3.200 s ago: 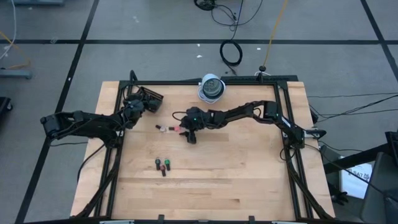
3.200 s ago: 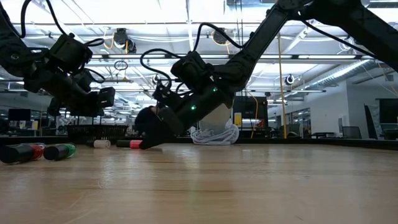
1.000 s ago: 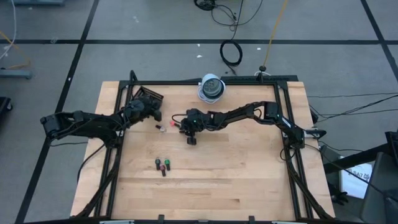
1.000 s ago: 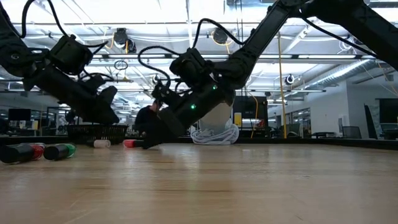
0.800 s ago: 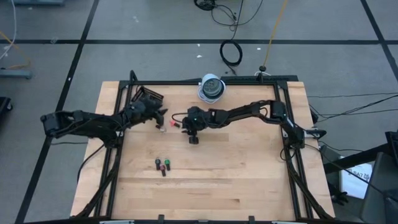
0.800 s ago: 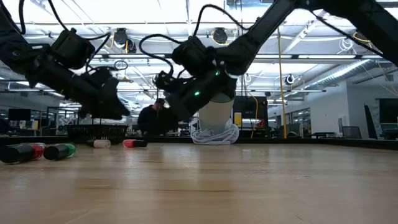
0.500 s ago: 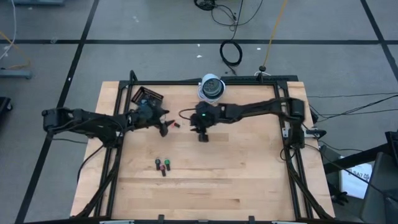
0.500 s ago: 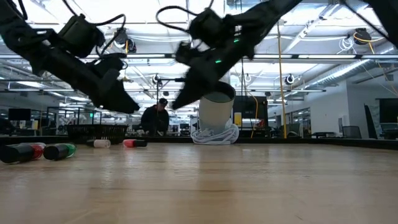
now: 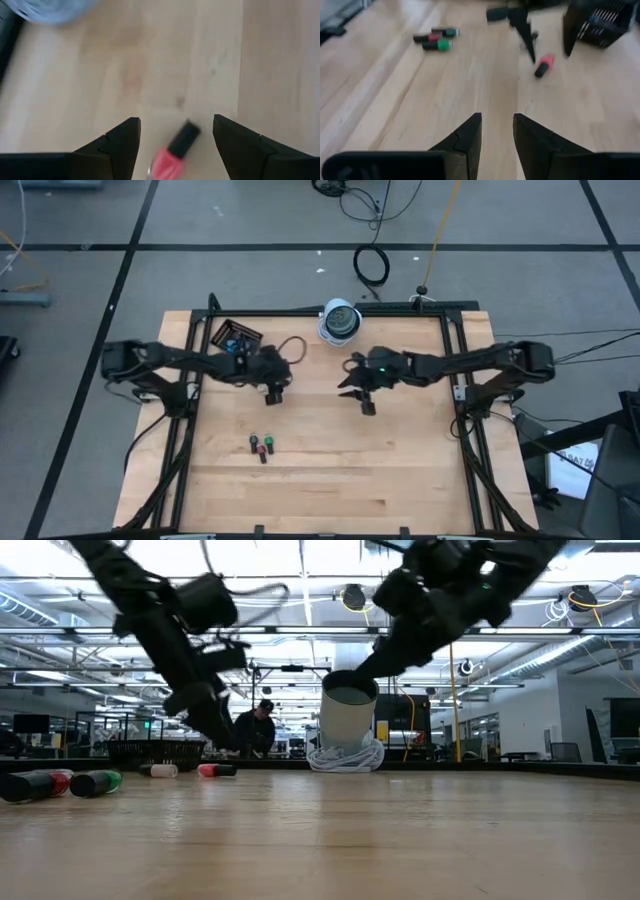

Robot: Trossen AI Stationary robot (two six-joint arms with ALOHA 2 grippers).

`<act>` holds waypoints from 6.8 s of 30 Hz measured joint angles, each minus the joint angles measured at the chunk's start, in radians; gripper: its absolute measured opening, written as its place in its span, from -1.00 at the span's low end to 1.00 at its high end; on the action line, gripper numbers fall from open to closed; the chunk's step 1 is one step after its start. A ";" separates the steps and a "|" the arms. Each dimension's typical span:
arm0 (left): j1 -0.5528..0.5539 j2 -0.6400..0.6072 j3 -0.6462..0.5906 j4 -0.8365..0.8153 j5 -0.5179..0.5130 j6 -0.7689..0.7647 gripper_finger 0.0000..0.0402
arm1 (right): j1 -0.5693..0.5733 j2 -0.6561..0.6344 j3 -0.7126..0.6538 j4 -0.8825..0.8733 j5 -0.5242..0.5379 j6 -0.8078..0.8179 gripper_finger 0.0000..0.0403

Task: Pick & Place Nail Polish
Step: Put the pink nail polish bottle into the black basket, then put the white nail polish bottle into the black basket

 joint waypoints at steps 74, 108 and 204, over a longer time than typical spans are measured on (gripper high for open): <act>0.036 0.115 -0.038 0.800 1.166 -0.519 -0.83 | -0.005 -0.151 -0.256 0.162 0.006 0.101 -0.50; -0.343 0.111 0.077 1.131 1.060 -0.546 -0.82 | -0.003 -0.151 -0.257 0.180 0.082 0.101 -0.50; 0.423 -0.333 -0.530 0.666 0.608 -0.460 0.05 | -0.003 -0.150 -0.342 0.307 0.087 0.094 -0.50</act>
